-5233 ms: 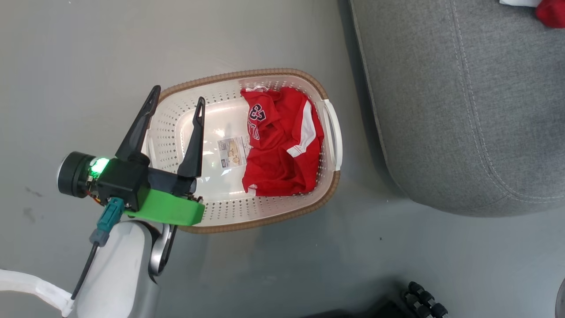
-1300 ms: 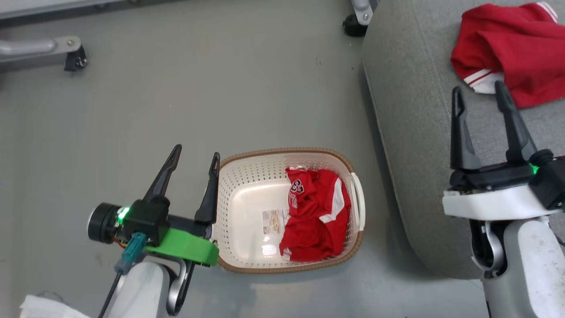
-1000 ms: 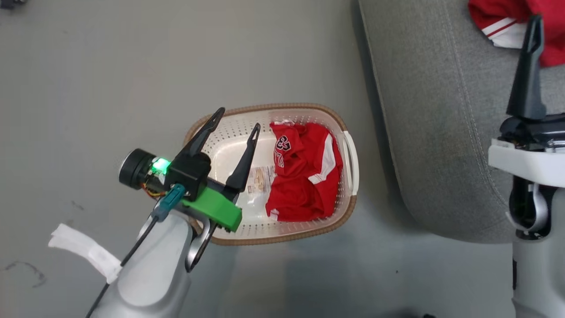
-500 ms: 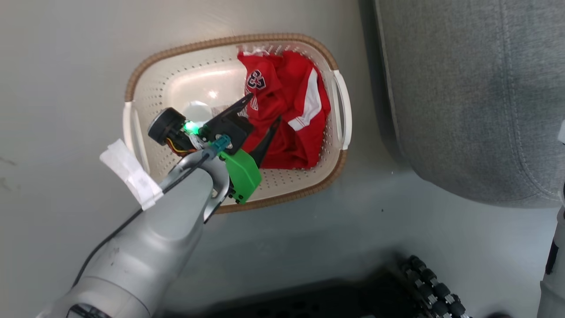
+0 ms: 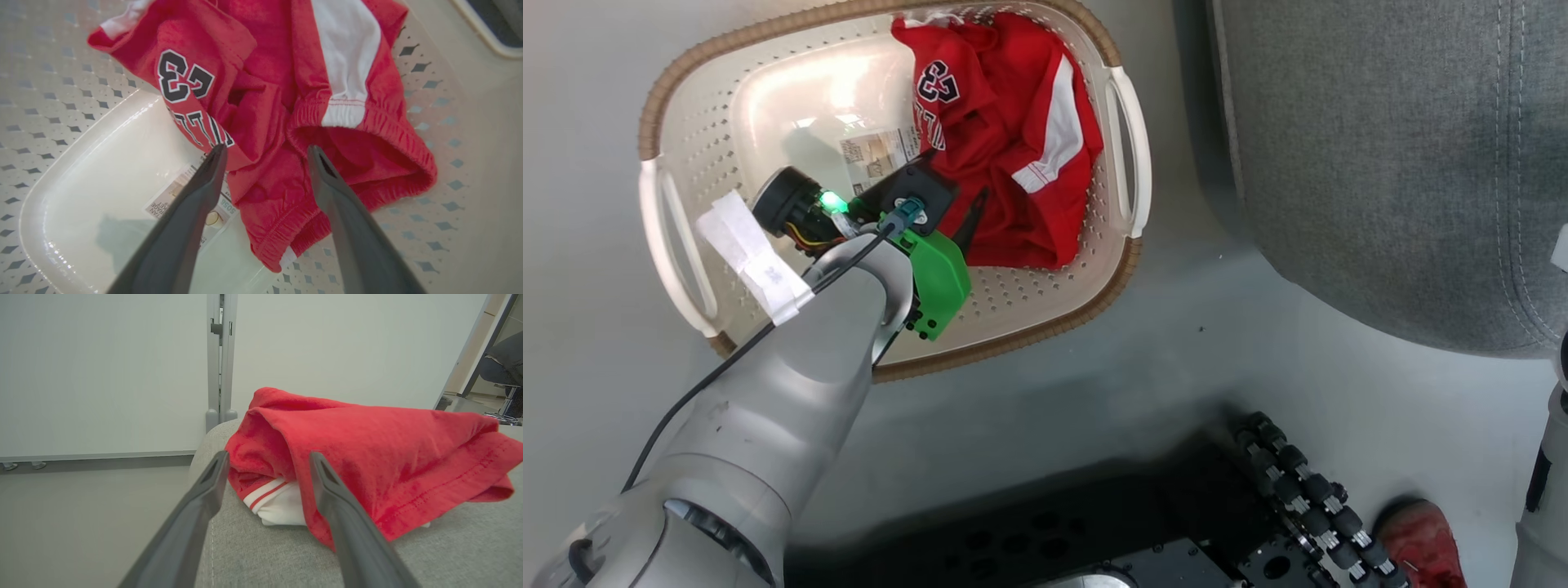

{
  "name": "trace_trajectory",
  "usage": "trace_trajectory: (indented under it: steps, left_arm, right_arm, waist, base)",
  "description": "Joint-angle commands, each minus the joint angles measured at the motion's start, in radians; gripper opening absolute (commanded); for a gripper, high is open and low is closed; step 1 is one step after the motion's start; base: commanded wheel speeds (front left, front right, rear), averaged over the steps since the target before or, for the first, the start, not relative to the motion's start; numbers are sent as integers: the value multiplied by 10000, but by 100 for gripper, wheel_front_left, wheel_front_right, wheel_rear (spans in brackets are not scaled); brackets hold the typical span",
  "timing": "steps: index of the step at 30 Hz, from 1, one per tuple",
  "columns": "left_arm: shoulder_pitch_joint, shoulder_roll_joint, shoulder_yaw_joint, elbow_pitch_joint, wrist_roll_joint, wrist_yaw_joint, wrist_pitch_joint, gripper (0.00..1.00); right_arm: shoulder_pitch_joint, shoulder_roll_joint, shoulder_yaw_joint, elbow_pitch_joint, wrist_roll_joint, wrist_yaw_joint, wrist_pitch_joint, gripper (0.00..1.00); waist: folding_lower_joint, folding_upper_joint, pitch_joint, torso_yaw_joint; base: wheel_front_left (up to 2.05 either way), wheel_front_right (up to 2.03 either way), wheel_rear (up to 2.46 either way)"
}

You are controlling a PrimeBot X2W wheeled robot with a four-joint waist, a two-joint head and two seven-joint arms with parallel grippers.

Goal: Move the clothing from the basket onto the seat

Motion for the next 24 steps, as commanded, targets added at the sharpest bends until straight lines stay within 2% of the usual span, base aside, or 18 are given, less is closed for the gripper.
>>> trace_trajectory:
  steps: [1, 6, 14, 21, 22, 23, 24]
  left_arm:
    - [-208, -28, -55, 117, -64, -29, -37, 100]
    - [-483, -57, -158, 592, -164, -7, -61, 100]
    - [-941, -93, -95, 668, 55, 1085, -80, 100]
    - [-1071, -99, -149, 790, 199, 1374, -85, 100]
    - [-1074, -90, -94, 751, 151, 1360, -85, 29]
    - [-1085, -59, -69, 709, 141, 1339, -85, 0]
    - [-1089, -14, -40, 638, 138, 1315, -85, 0]
  right_arm:
    - [-28, 6, 37, -98, -54, -14, -31, 100]
    - [89, 14, 73, -235, -97, -15, -31, 100]
    - [268, 26, 120, -418, -155, -14, -31, 100]
    - [391, 20, 113, -568, -185, -15, -31, 100]
    - [424, 10, 124, -600, -209, -14, -31, 100]
    - [440, 6, 131, -621, -222, -15, -31, 100]
    - [446, 5, 124, -648, -228, -15, -31, 100]
  waist:
    - [-1, 0, 228, -192]
    - [-1, 0, 399, -278]
    - [-1, 0, 566, -323]
    - [-1, 0, 595, -303]
    - [-1, 0, 602, -287]
    - [-1, 0, 607, -278]
    - [-1, 0, 608, -267]
  base:
    - [0, 0, 0]
    - [0, 0, 0]
    - [0, 0, 0]
    - [0, 0, 0]
    - [0, 0, 0]
    - [0, 0, 0]
    - [0, 0, 0]
